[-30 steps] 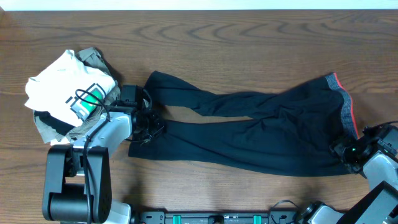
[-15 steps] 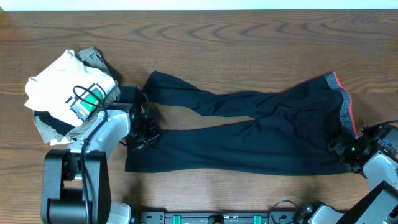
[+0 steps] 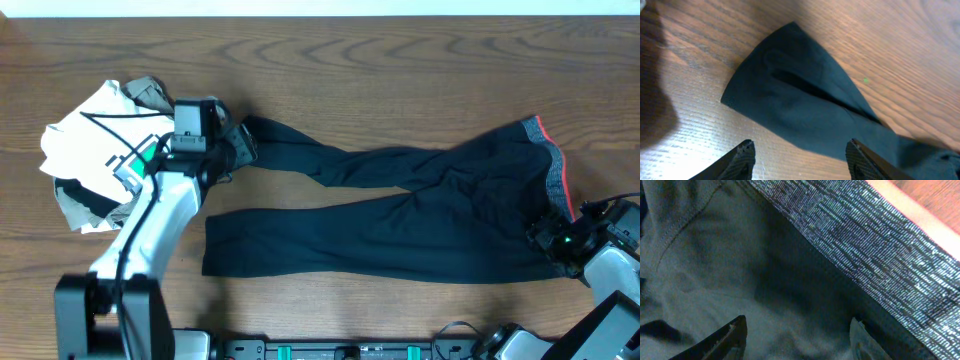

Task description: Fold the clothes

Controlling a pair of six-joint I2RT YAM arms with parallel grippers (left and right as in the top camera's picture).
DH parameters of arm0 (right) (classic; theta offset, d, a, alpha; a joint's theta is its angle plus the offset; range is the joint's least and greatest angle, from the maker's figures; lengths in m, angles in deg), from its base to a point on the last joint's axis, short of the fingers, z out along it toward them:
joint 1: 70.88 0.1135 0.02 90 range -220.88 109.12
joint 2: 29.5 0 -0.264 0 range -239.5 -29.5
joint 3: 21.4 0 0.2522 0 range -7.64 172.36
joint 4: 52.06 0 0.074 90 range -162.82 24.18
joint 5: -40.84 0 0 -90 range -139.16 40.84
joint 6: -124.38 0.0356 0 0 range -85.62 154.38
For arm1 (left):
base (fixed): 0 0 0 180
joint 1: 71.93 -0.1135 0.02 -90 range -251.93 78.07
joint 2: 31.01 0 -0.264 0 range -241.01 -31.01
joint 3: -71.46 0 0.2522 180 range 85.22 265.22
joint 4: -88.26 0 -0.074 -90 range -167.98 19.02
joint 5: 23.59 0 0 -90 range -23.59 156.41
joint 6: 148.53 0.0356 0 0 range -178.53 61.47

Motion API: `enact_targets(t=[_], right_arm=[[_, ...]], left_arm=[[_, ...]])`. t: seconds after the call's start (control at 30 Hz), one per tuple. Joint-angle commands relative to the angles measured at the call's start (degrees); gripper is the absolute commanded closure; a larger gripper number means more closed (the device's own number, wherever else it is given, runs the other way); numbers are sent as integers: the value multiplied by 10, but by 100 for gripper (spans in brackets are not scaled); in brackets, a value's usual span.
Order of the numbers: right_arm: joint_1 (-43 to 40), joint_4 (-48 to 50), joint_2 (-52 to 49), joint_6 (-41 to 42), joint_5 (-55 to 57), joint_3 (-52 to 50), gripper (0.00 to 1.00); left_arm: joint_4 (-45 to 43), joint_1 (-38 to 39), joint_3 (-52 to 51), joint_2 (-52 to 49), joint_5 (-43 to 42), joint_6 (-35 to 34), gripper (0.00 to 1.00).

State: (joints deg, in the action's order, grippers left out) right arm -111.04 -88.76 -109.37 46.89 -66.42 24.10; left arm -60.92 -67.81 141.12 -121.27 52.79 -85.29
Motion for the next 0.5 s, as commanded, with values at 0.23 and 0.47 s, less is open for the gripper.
enact_targets(t=[0.23,0.47], right_arm=[[2,-9,-4,-15,-10,-4,35],[2,-12,-4,-19,-10,-4,35]], left_arm=[[141,-2,280,-234,9,13,34],[169,-2,370,-355,9,12,34]])
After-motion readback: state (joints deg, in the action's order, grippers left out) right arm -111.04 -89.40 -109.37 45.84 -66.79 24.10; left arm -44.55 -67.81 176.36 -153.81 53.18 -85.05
